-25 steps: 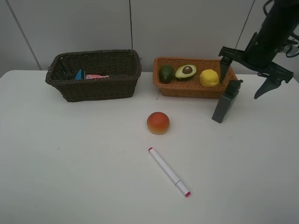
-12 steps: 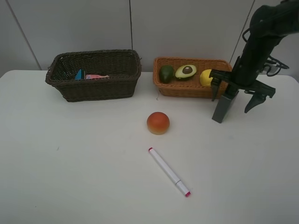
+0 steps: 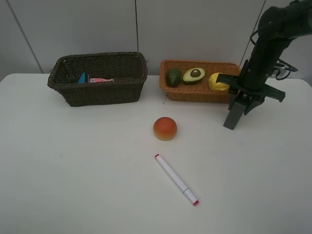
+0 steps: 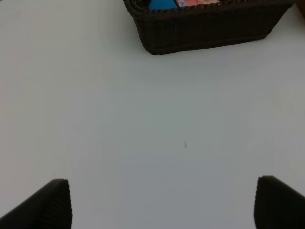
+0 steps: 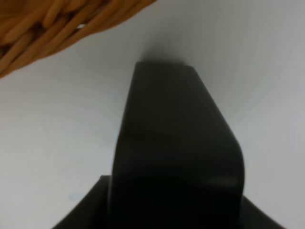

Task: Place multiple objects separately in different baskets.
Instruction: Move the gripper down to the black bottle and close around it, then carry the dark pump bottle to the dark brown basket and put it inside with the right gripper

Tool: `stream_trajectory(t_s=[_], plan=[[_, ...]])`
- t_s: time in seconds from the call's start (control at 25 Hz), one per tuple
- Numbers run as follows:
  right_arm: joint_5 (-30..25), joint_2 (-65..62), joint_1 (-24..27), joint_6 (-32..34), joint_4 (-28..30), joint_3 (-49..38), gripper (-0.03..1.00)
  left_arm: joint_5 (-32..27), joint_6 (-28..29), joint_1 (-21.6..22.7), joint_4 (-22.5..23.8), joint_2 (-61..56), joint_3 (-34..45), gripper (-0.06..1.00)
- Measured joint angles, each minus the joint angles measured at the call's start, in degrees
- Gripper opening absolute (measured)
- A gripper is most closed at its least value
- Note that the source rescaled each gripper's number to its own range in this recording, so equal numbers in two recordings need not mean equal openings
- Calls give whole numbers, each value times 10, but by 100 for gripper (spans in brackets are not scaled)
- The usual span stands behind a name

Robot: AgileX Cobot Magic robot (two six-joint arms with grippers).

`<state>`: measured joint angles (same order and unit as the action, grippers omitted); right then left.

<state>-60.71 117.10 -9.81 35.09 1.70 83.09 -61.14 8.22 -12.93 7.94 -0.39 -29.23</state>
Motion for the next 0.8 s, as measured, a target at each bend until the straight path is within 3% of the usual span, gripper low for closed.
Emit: stream_trajectory(t_s=[0.12,0.4,0.6,0.8], plan=[[-2,-2,0,-24,-3,0,33,0,0,0,0,0,0,97],[5,-78,-39,-162,-6,29,33,0,0,0,0,0,0,97],[47,-82,-117,-261,-34,145,33,0,0,0,0,0,0,97],[70,22,-172,-291,-60,321,33,0,0,0,0,0,0,97]])
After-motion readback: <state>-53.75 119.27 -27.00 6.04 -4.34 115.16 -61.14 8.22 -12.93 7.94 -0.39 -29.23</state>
